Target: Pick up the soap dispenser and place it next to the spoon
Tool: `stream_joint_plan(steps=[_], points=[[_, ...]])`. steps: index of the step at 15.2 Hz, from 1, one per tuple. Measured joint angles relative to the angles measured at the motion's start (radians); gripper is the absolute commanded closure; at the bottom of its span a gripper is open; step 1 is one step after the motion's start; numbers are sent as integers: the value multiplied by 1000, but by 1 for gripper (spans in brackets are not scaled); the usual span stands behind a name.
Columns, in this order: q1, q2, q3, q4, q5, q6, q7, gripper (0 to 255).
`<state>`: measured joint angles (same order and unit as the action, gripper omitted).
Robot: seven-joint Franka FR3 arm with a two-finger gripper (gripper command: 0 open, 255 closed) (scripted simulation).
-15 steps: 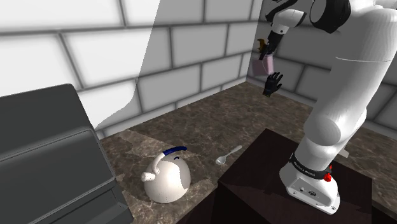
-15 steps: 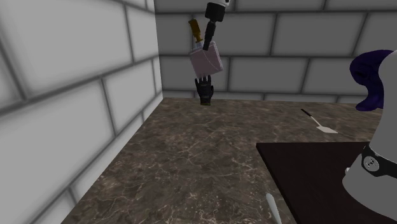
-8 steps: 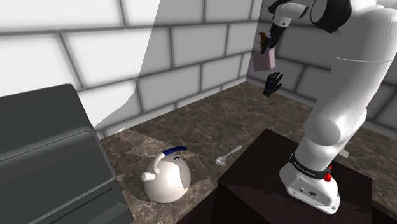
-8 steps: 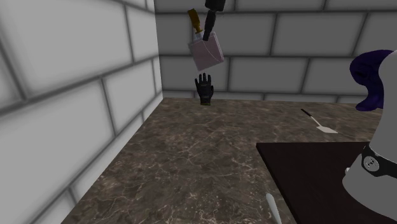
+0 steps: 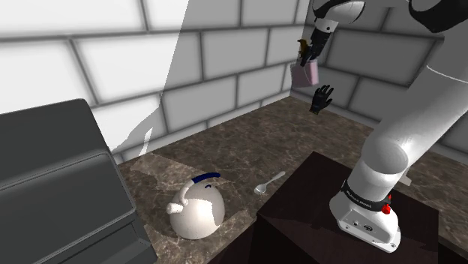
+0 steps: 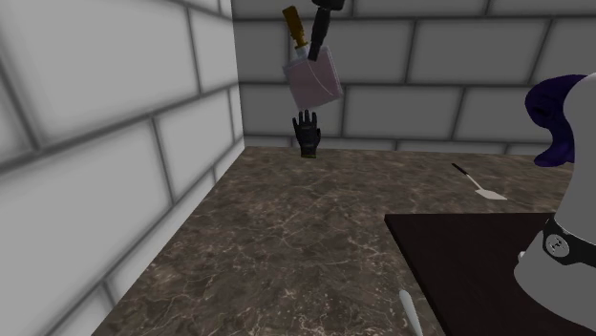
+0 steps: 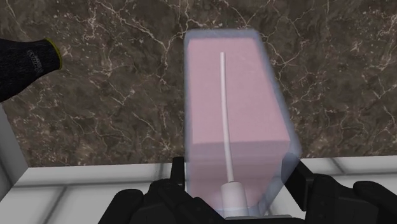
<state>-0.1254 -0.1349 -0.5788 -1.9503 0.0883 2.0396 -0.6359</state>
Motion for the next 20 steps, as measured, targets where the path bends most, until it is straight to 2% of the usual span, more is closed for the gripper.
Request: stream_joint_plan(steps=[4,8,15,20], points=[[20,-118,82,-114,-76,20,132,255],[29,-212,161,-211,-122,34,245,255],[56,-337,310,-334,-153,33,439,255],[85,-395,415,-397,-146,35,569,255]])
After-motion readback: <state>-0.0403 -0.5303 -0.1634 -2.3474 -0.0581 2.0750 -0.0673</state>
